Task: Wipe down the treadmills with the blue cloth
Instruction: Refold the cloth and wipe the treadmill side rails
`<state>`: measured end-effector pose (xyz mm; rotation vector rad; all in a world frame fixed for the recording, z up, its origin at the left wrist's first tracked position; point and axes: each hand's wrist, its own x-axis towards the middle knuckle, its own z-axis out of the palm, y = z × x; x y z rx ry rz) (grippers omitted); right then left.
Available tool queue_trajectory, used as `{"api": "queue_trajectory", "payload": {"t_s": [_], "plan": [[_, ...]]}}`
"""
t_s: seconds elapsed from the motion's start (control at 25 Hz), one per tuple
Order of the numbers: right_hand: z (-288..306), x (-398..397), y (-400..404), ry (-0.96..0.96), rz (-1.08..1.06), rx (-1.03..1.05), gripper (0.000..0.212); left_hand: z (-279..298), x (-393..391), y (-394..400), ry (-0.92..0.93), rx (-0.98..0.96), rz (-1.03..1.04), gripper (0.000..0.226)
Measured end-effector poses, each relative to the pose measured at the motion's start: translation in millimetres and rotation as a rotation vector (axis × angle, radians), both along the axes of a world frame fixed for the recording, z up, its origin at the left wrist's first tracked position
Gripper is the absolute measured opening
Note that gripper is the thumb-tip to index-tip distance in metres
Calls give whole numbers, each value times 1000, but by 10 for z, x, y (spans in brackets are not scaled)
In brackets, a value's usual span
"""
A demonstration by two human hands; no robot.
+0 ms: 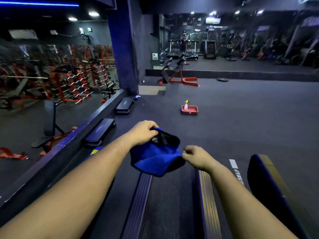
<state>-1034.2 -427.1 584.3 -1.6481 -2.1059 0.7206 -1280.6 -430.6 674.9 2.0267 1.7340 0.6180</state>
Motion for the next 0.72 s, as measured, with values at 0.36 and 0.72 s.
{"api": "queue_trajectory", "payload": {"t_s": [0.36,0.72], "plan": [[272,-627,1086,192,-60,-28,63,-12,168,1410,-176,135,53,9],[-76,-64,3042,-143,-161,41,24,-246,-568,2752,-190,202,520,41]]}}
